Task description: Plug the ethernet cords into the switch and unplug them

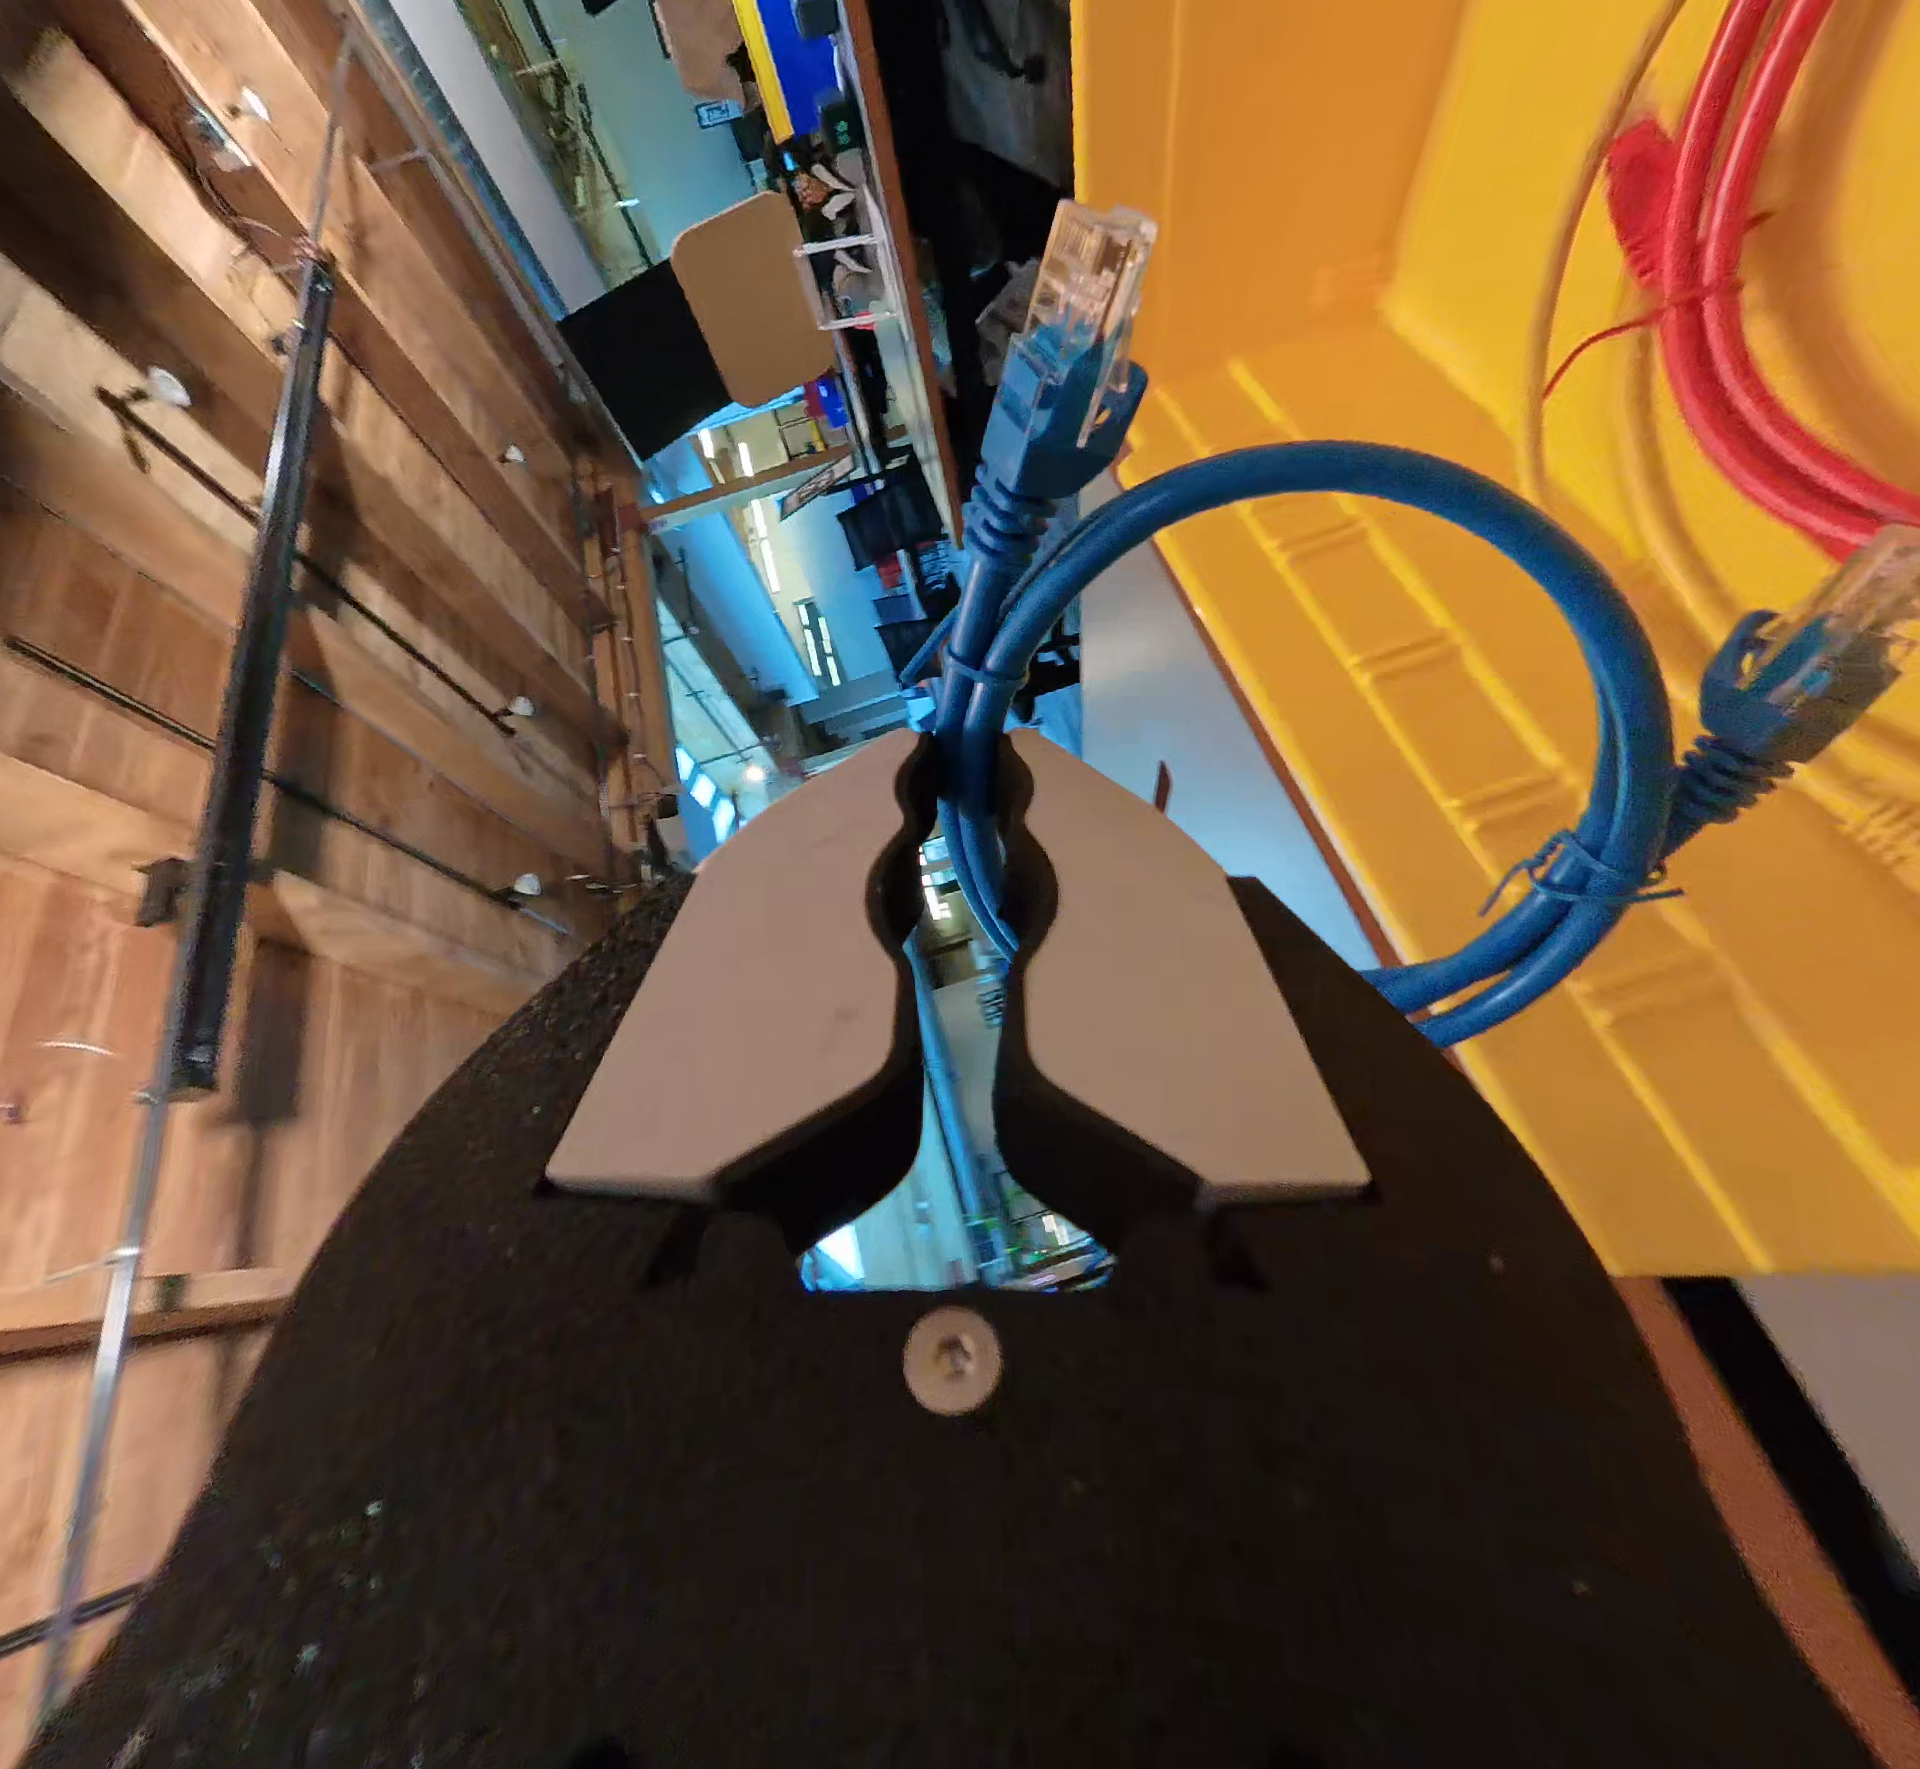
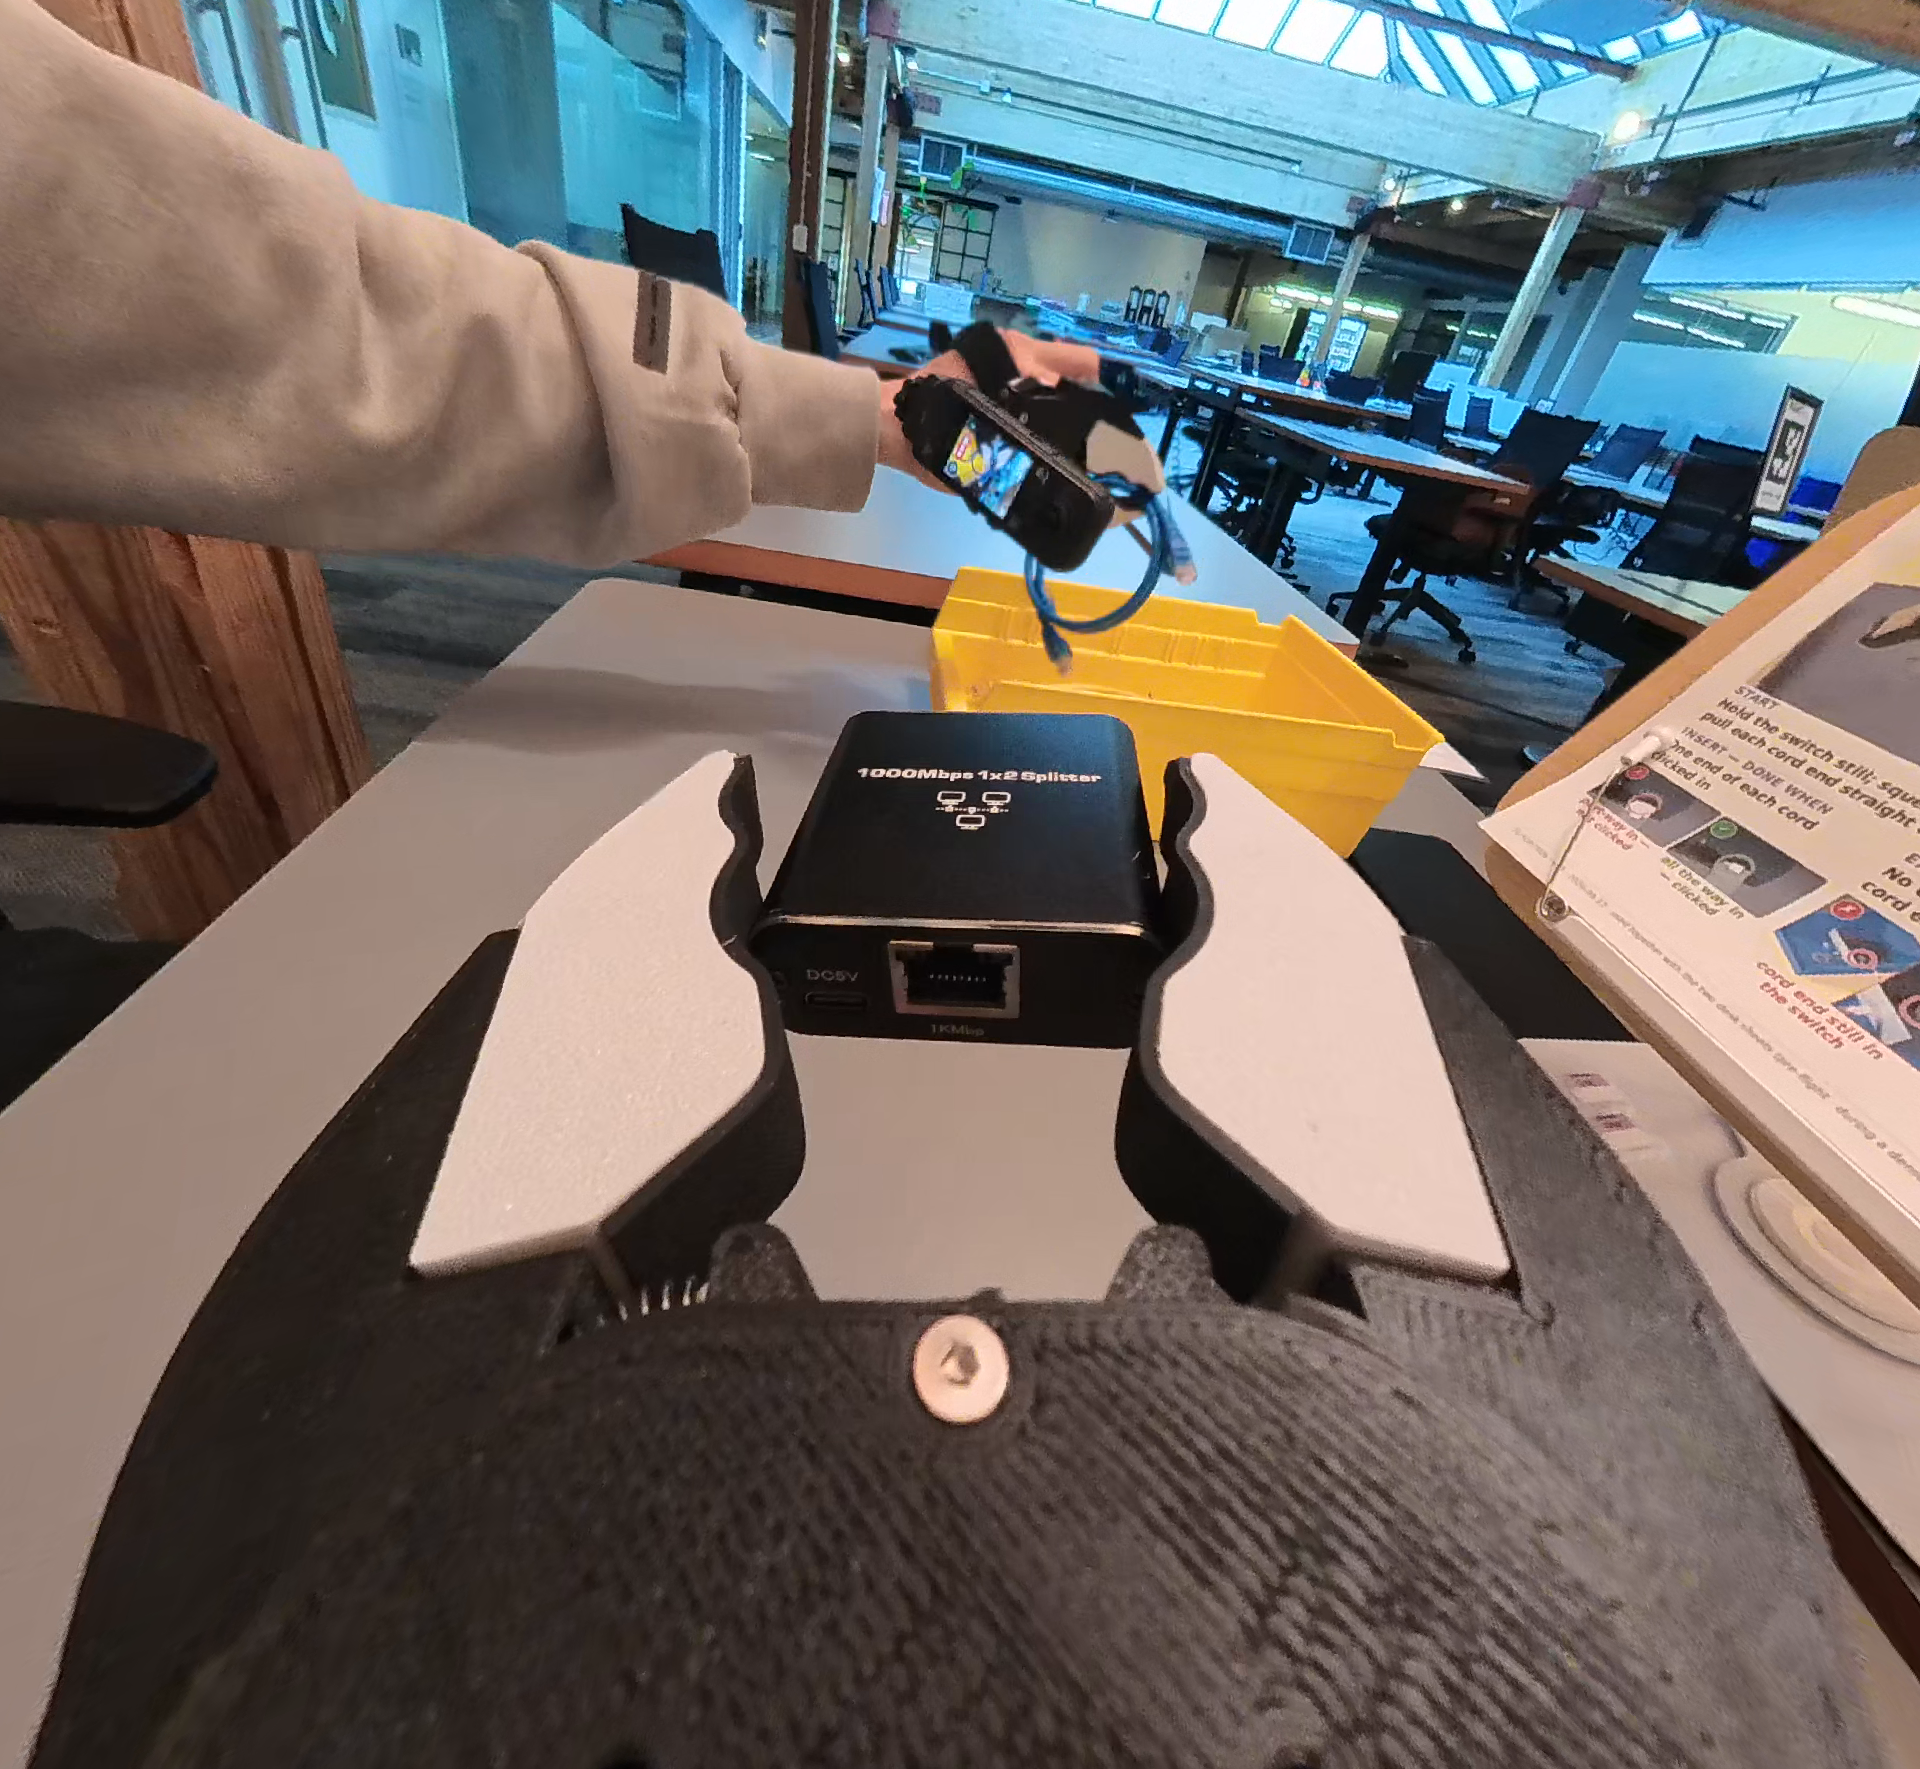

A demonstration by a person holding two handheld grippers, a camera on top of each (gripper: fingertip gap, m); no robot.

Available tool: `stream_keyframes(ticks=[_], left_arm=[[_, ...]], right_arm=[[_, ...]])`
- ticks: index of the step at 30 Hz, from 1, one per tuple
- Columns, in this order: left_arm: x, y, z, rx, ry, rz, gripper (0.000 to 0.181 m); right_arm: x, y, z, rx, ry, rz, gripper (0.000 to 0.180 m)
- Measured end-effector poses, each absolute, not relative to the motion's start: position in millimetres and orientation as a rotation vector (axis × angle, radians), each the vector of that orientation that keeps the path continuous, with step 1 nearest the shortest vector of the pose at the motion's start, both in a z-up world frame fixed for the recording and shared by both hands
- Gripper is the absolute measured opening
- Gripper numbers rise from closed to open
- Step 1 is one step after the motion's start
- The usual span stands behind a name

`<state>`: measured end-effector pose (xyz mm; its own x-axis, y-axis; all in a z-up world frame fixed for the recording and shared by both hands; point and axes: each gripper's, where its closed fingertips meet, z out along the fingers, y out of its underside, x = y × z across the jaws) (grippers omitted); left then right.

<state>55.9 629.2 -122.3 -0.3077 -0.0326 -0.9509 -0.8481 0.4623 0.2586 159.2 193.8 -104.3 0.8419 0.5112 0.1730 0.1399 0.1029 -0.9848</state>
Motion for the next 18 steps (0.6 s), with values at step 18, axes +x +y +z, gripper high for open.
stream_keyframes(ticks=[18], left_arm=[[48.0, 300.8, -176.7, -1.047, 2.306, -0.319, 0.009]], right_arm=[[162.1, 178.1, -91.2, -1.342, -0.53, 0.447, 0.076]])
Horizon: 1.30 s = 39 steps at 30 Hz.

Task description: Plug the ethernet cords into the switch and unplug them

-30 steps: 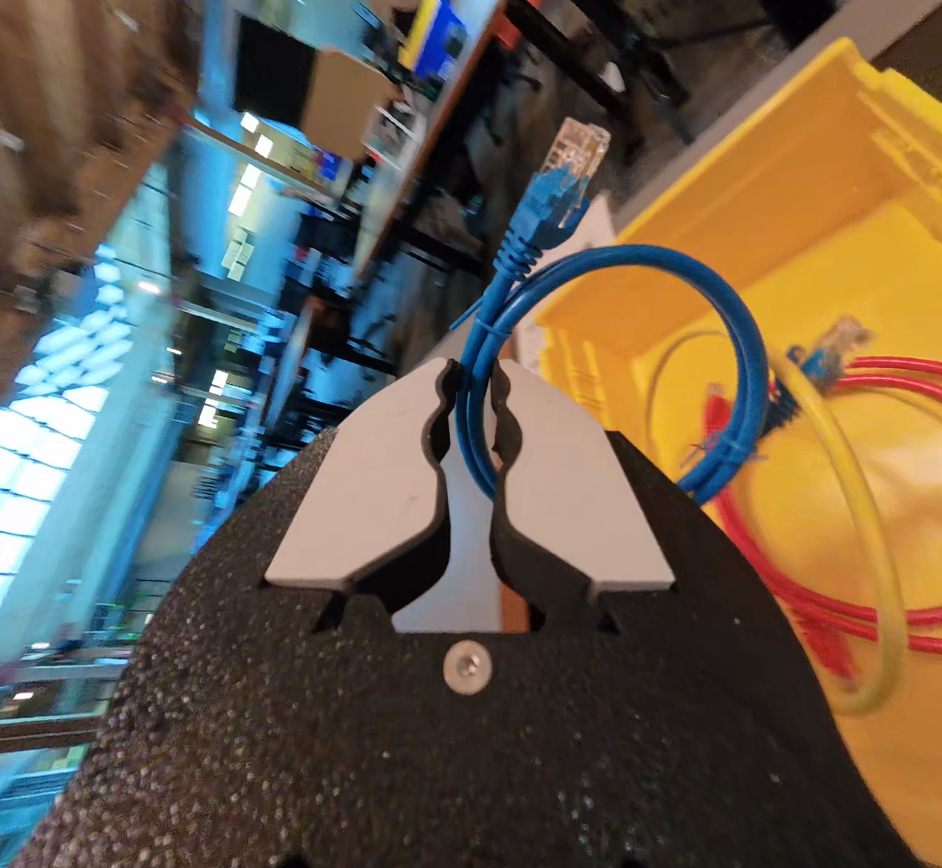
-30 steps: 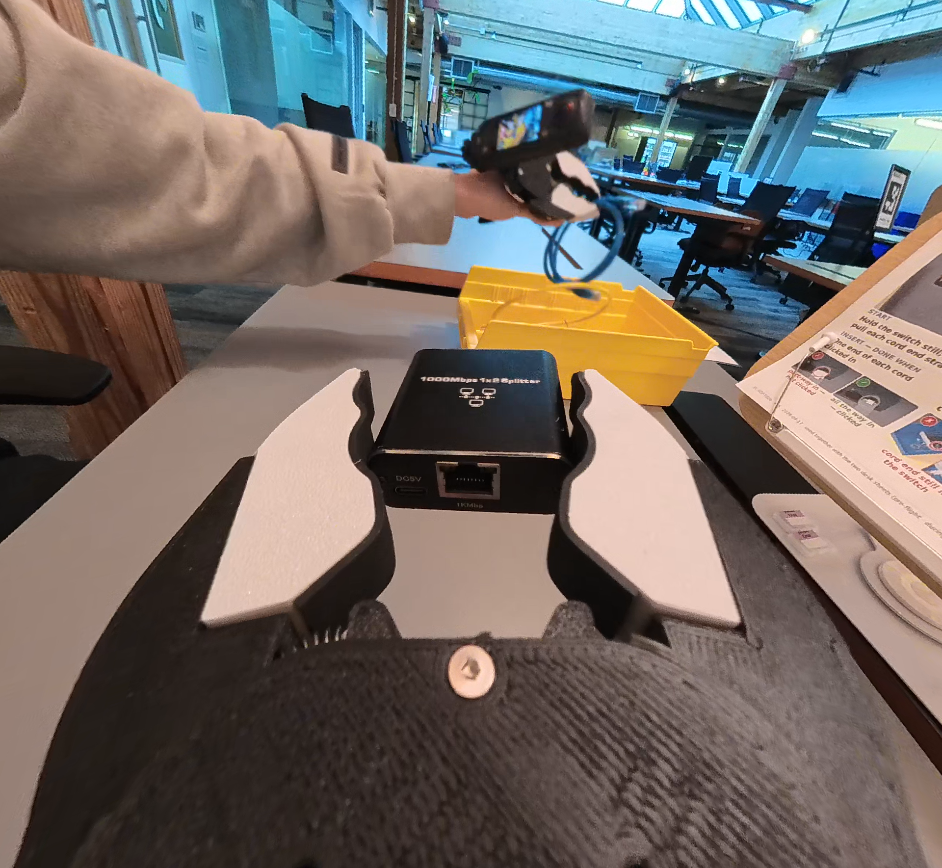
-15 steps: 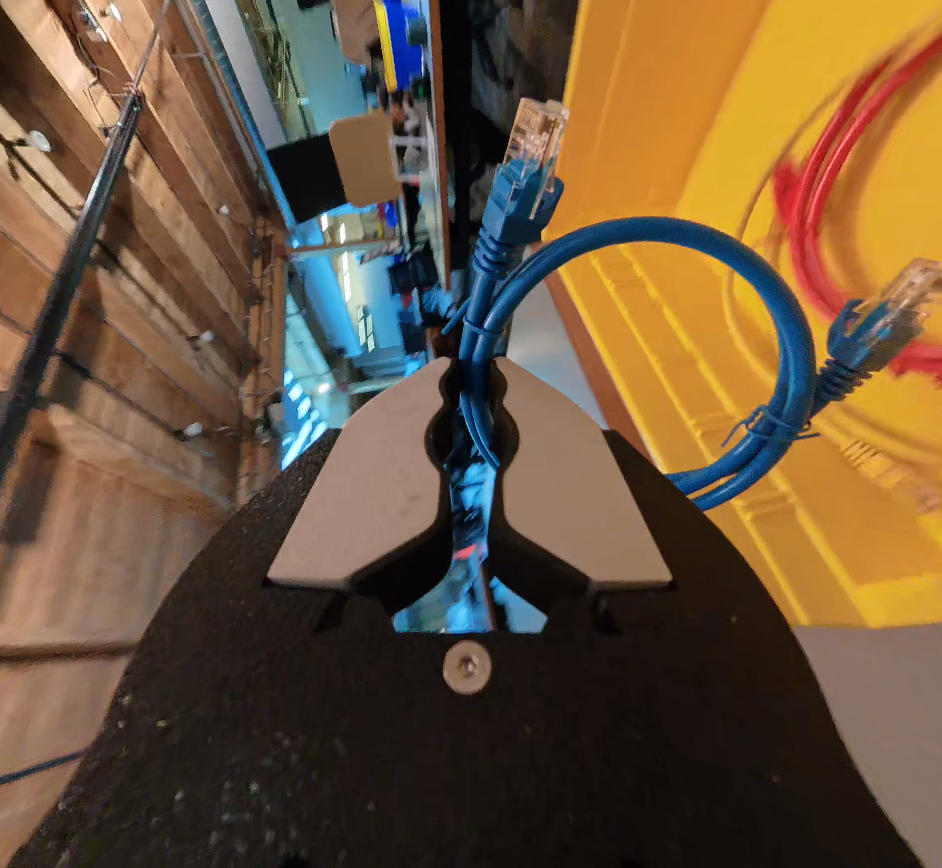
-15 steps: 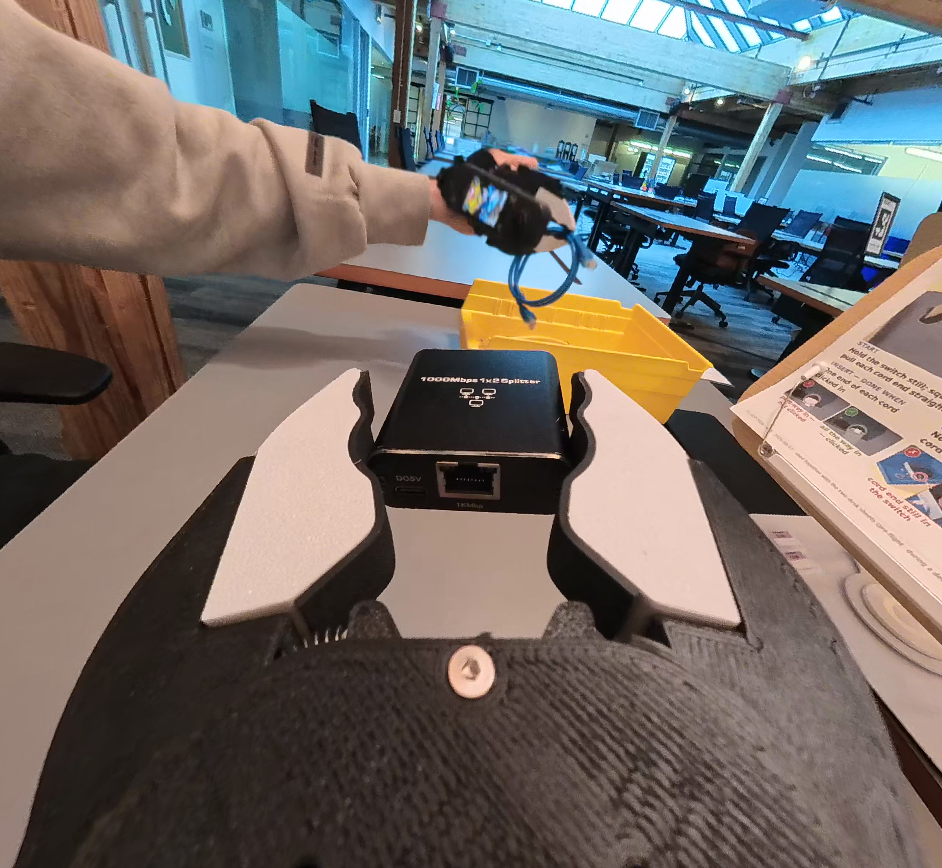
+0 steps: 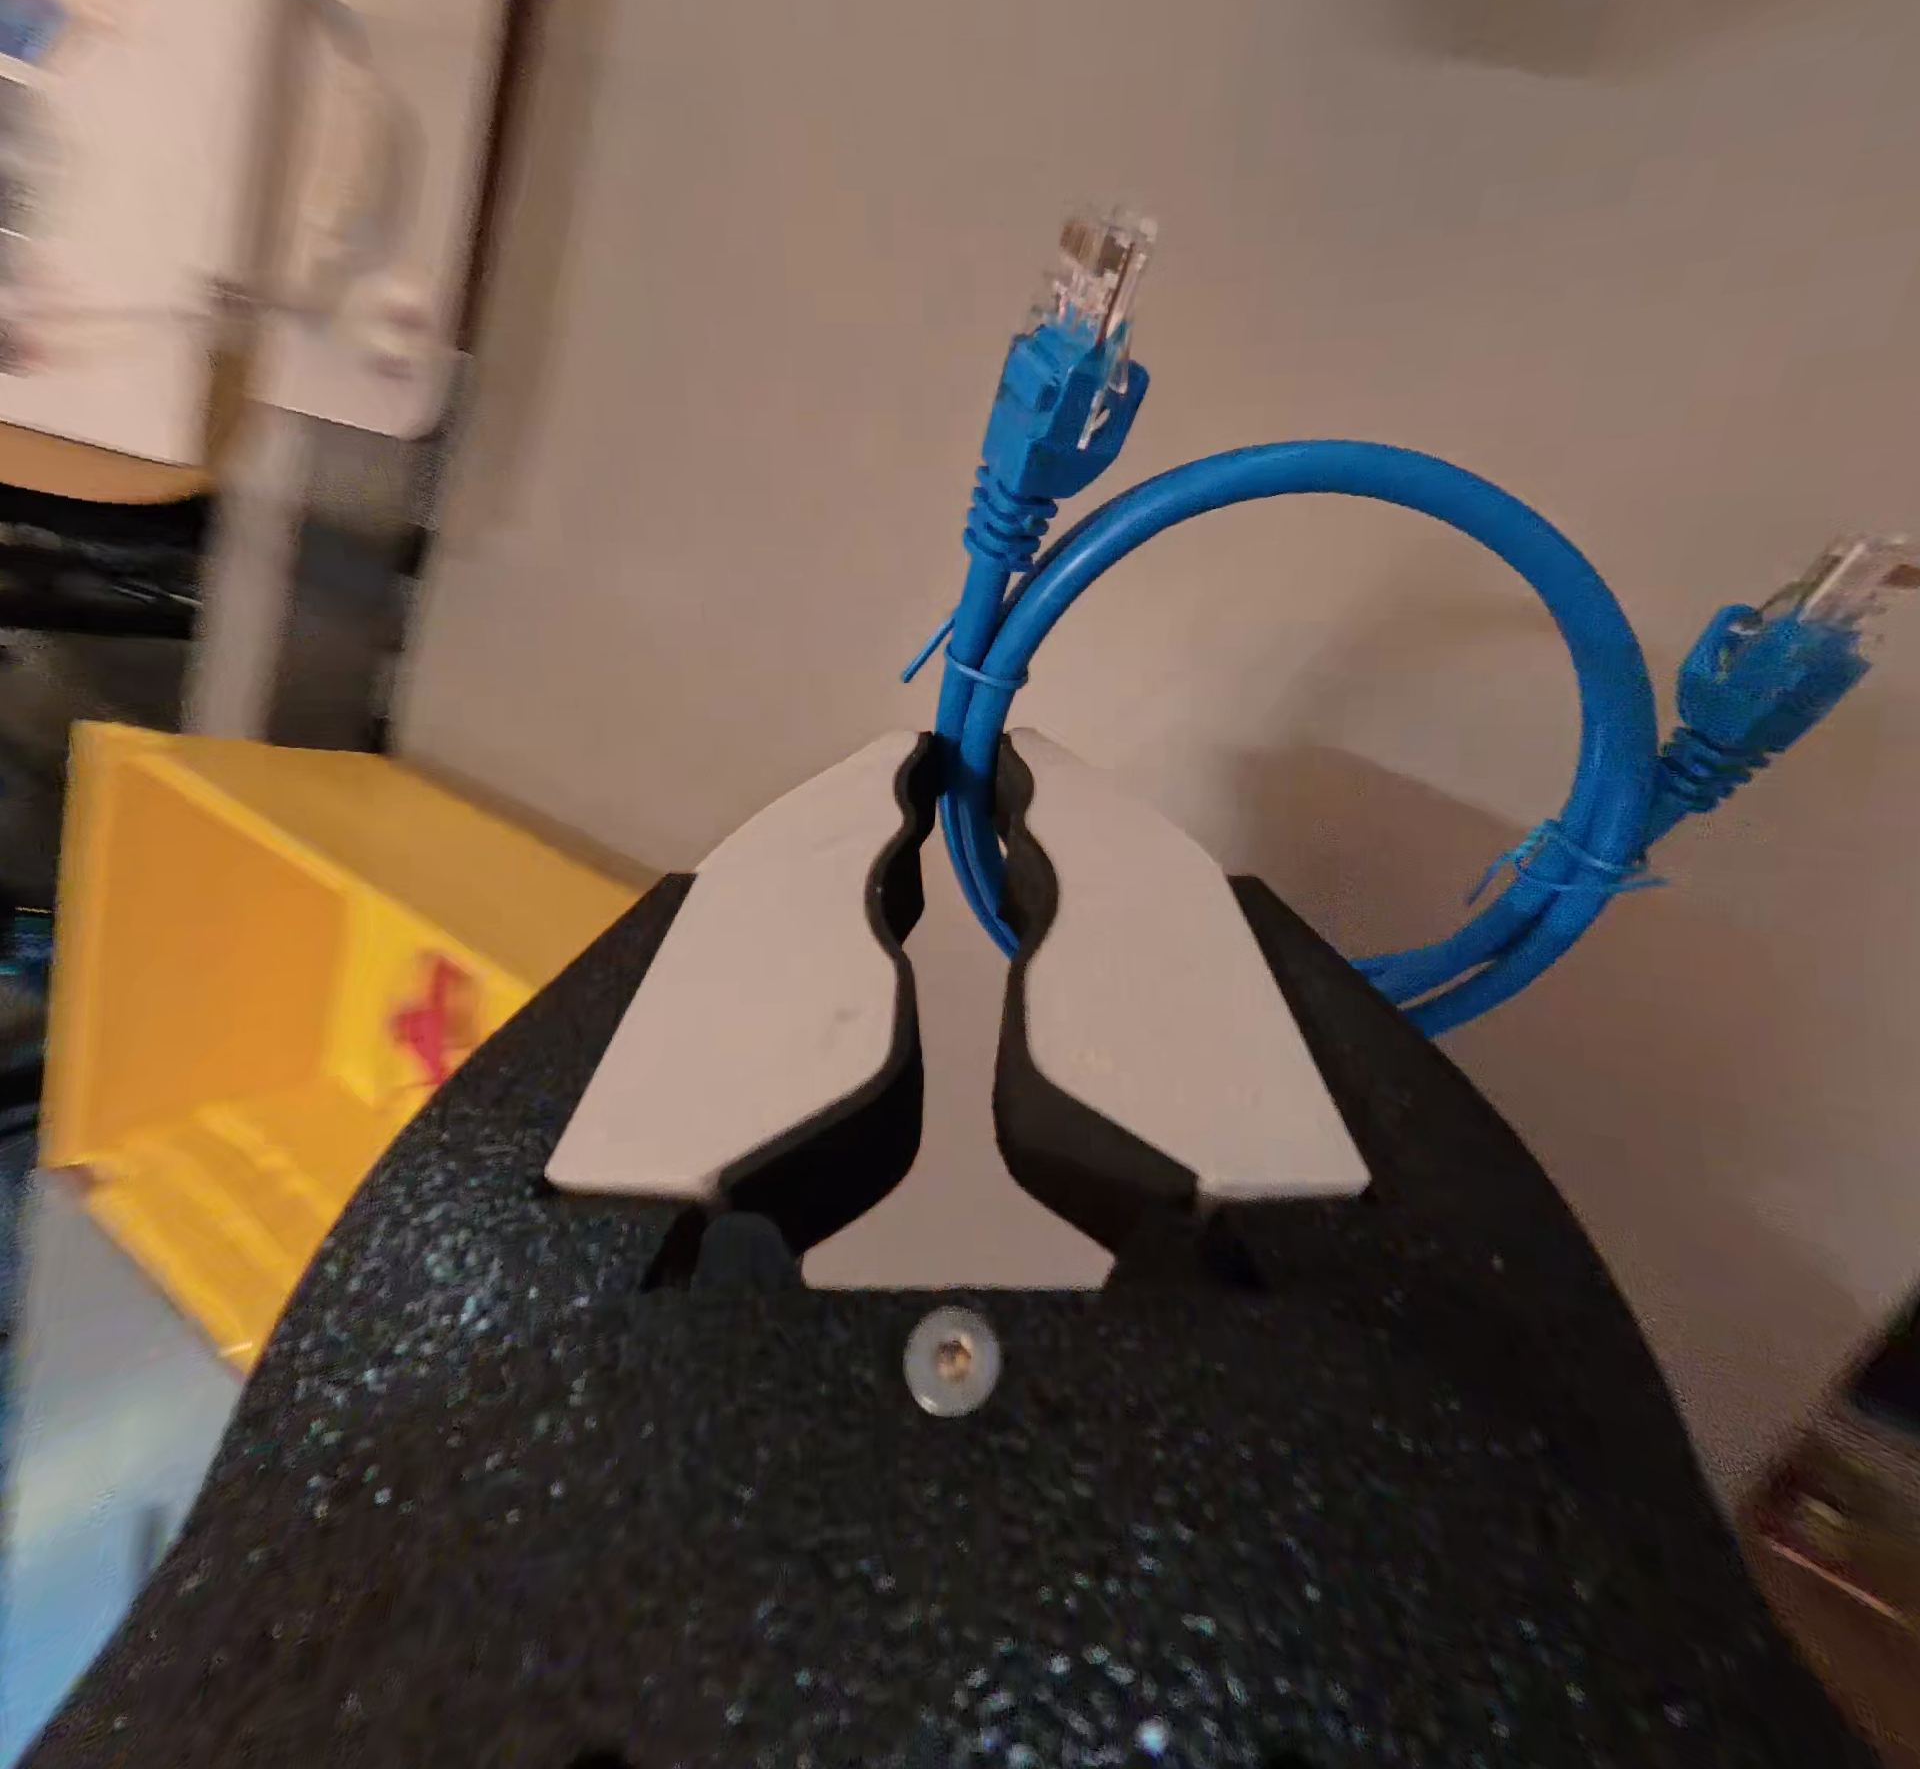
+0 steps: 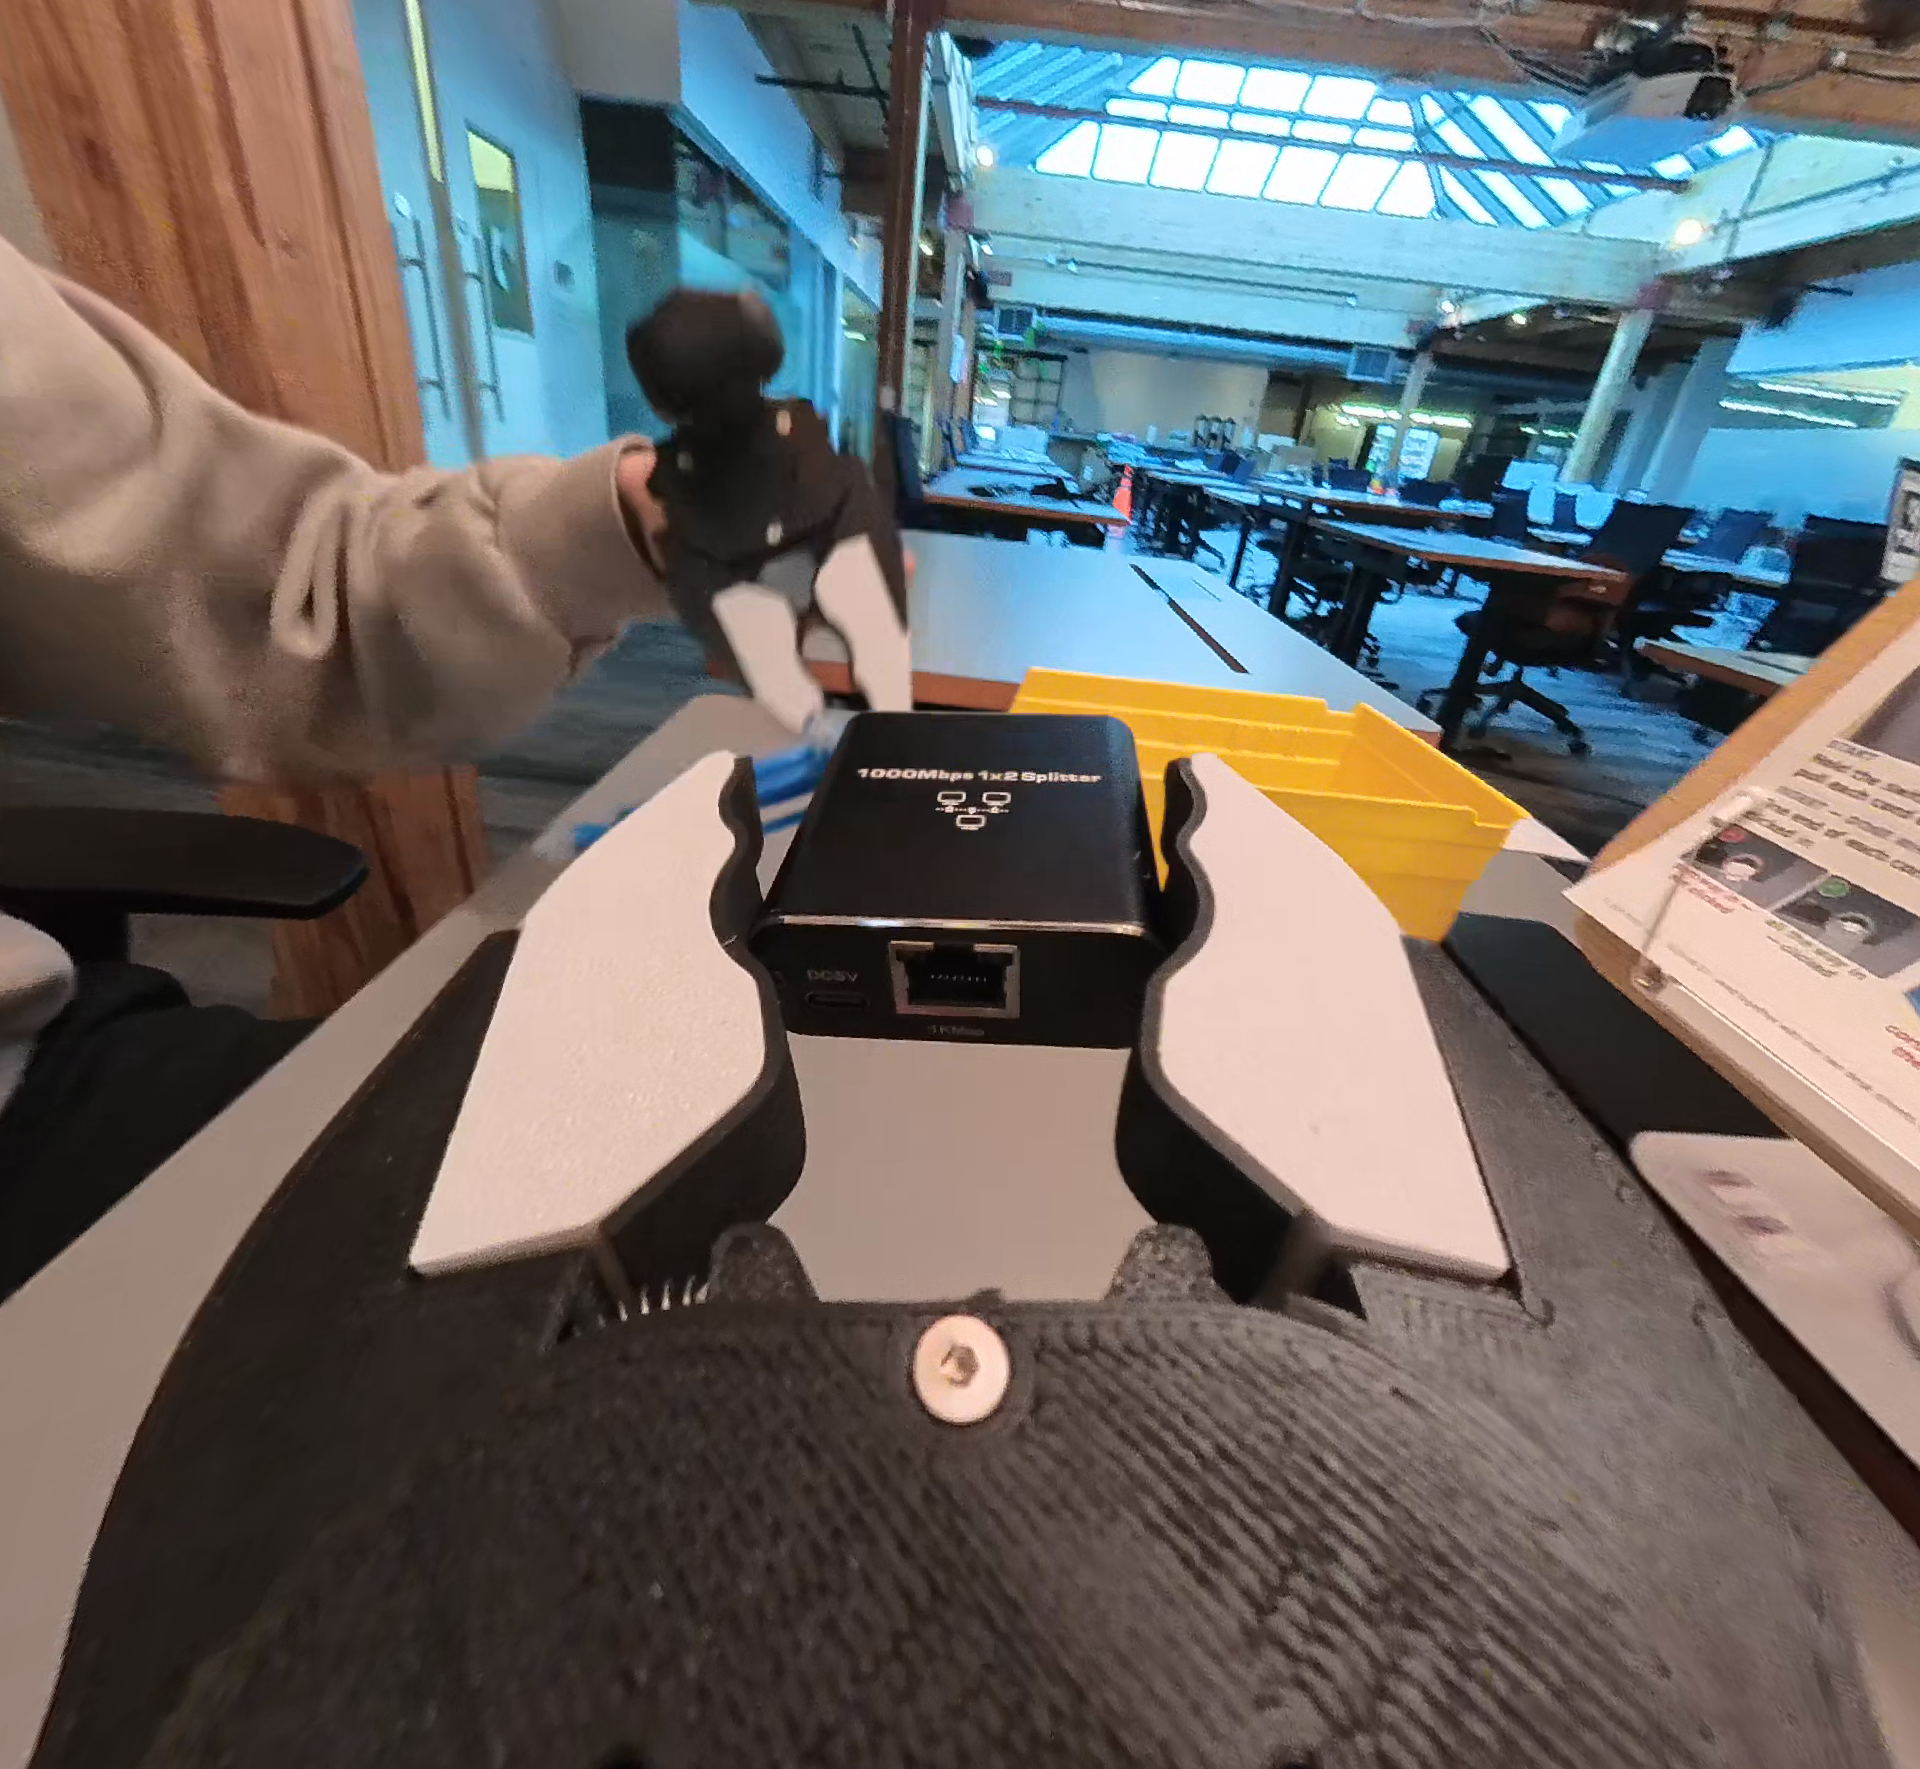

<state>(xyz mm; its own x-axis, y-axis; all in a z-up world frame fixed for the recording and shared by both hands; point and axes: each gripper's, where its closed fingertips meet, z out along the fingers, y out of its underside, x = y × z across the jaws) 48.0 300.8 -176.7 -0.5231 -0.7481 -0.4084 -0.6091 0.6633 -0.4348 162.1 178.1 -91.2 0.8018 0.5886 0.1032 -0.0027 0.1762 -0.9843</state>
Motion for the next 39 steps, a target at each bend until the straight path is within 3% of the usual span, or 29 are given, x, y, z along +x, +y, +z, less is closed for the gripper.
stream_keyframes(ticks=[5, 9, 17, 26, 28, 32, 39], left_arm=[[23.7, 260.1, -247.2, -1.383, 2.481, -0.284, 0.01], [29.6, 236.8, -267.8, -1.584, 2.511, -0.503, 0.011], [46.4, 228.8, -286.9, -1.532, 2.497, -0.67, 0.012], [53.5, 233.8, -261.3, -1.334, 2.417, -0.827, 0.013], [55.4, 233.7, -260.3, -1.247, 2.41, -0.738, 0.016], [51.7, 223.9, -269.6, -0.999, 2.415, -0.469, 0.043], [-1.6, 155.8, -283.2, -0.883, 2.547, -0.567, 0.044]], right_arm=[[157.7, 170.2, -89.2, -1.277, -0.545, 0.571, 0.075], [152.1, 159.1, -82.5, -1.192, -0.562, 0.705, 0.075], [144.3, 155.1, -84.4, -1.179, -0.602, 0.761, 0.075], [145.7, 153.8, -85.4, -1.194, -0.611, 0.744, 0.075], [144.0, 154.4, -85.6, -1.196, -0.615, 0.747, 0.075], [141.4, 156.8, -89.1, -1.224, -0.629, 0.728, 0.075], [141.6, 156.2, -87.4, -1.235, -0.637, 0.699, 0.075]])
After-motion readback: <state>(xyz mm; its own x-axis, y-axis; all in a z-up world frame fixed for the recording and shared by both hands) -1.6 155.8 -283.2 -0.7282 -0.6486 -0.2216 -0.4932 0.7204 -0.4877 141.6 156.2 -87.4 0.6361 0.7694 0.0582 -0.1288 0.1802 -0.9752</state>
